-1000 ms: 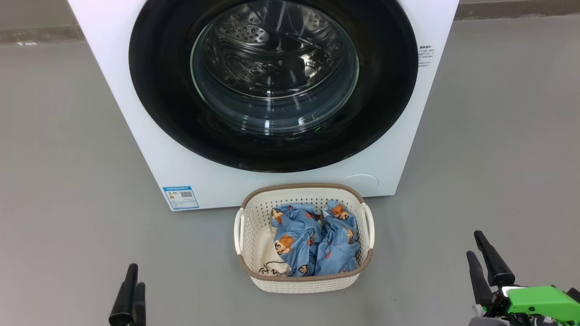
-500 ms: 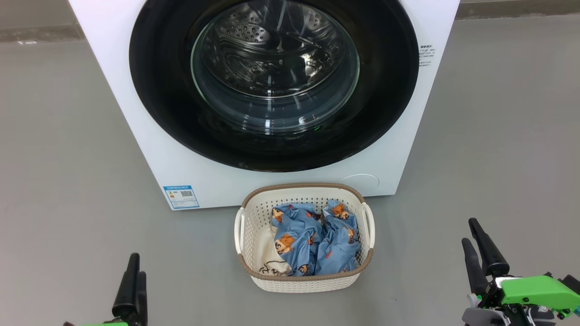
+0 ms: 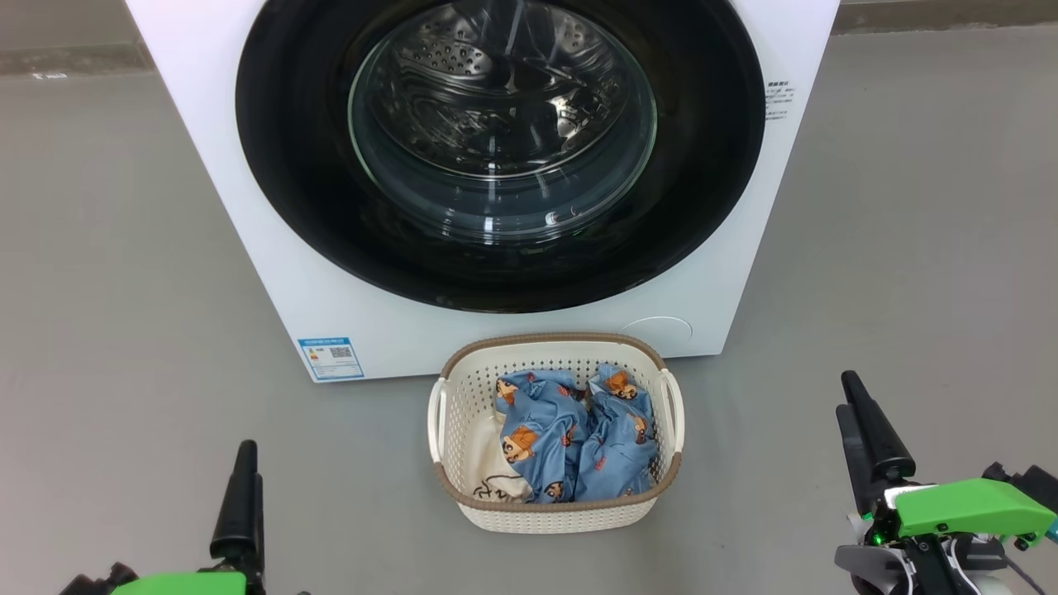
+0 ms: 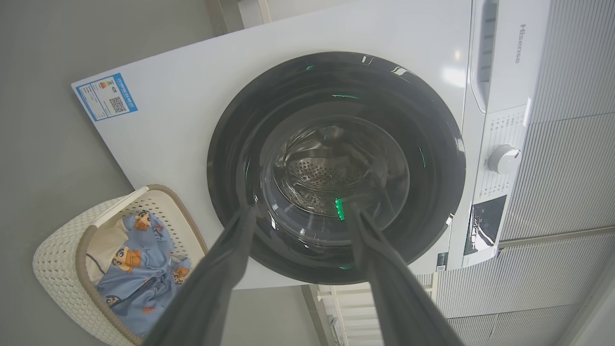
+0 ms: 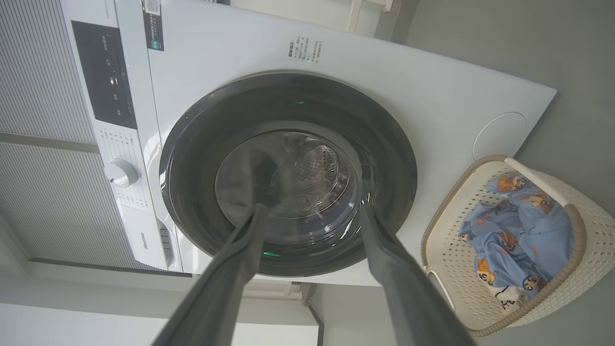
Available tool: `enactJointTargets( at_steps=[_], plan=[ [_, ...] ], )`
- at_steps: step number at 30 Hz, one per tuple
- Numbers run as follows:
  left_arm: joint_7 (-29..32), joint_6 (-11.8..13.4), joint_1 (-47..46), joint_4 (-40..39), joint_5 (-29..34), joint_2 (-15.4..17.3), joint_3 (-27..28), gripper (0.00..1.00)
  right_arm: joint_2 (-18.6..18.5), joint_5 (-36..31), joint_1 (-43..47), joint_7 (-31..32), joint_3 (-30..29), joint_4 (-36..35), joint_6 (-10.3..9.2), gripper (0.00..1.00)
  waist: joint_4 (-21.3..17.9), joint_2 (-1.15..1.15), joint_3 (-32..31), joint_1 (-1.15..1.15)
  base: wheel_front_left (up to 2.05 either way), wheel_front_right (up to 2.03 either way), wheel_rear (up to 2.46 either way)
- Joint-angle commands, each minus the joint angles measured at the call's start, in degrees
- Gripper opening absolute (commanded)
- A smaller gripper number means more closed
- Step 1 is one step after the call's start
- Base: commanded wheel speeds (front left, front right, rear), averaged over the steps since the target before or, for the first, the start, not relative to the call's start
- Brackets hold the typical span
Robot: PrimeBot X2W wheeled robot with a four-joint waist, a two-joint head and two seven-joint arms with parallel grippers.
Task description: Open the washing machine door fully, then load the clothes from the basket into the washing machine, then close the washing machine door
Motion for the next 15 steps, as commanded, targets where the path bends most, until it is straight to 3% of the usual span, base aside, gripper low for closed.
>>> enactJointTargets(
  at_steps=[1,9,15],
  plan=[
    [-0.8,-0.2,-2.7,-2.1,1.4,1.1,0.1,1.00,-1.2,-1.6,-3.0,-0.7,1.1,-2.0,0.13,1.00,0.0,0.00,0.0,0.00,0.00,0.00,0.00],
    [-2.3,-0.2,-3.4,-2.6,6.3,1.7,-1.1,1.00,-2.1,-6.5,-3.9,-2.1,2.7,-2.9,0.16,1.00,0.0,0.00,0.0,0.00,0.00,0.00,0.00],
    [-3.5,-0.3,-4.0,-2.5,13.4,2.4,-1.9,1.00,-2.9,-12.2,-4.6,-3.3,4.6,-2.9,0.18,1.00,0.1,0.00,0.0,0.00,0.00,0.00,0.00]
  ],
)
